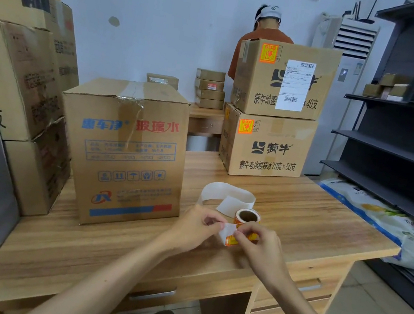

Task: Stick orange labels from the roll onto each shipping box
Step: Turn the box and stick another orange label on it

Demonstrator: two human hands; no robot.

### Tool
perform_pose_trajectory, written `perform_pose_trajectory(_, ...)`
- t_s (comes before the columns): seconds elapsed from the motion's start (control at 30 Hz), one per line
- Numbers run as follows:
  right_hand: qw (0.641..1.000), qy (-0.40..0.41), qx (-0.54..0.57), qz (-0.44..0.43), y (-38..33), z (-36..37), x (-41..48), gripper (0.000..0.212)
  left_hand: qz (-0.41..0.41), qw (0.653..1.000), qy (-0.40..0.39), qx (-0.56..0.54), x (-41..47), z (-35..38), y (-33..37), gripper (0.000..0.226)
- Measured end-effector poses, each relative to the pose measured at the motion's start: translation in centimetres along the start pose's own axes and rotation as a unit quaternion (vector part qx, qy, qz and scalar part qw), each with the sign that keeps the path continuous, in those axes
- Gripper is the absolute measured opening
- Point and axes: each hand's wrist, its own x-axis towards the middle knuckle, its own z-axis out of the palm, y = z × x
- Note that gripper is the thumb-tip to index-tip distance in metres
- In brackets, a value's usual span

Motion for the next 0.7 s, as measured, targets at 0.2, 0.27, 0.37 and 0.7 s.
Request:
perform_pose_trajectory(0.2, 0.999, 0.010, 0.028, 0.027, 0.5, -1.4, -0.6, 0.020, -0.021, 0.999, 0.015, 0.026, 0.4, -0.4, 0.1, 0.018)
perform_pose_trajectory(0.27, 0.999, 0.010, 0.032, 0.035, 0.7, -2.0, -0.7, 0.019, -0.027, 0.999, 0.016, 0.033, 0.5, -0.5, 0.0, 0.018)
perform_pose_trajectory(0.37, 0.998, 0.014, 0.041, 0.045, 1.0, -2.8, -0.8, 0.019, -0.038, 0.998, 0.020, 0.037, 0.7, -0.6, -0.1, 0.018)
perform_pose_trajectory(0.7, 0.994, 0.069, 0.082, 0.028, 0.4, -5.4, -1.3, 0.019, -0.043, 0.998, 0.024, 0.049, 0.7, -0.7, 0.5, 0.018)
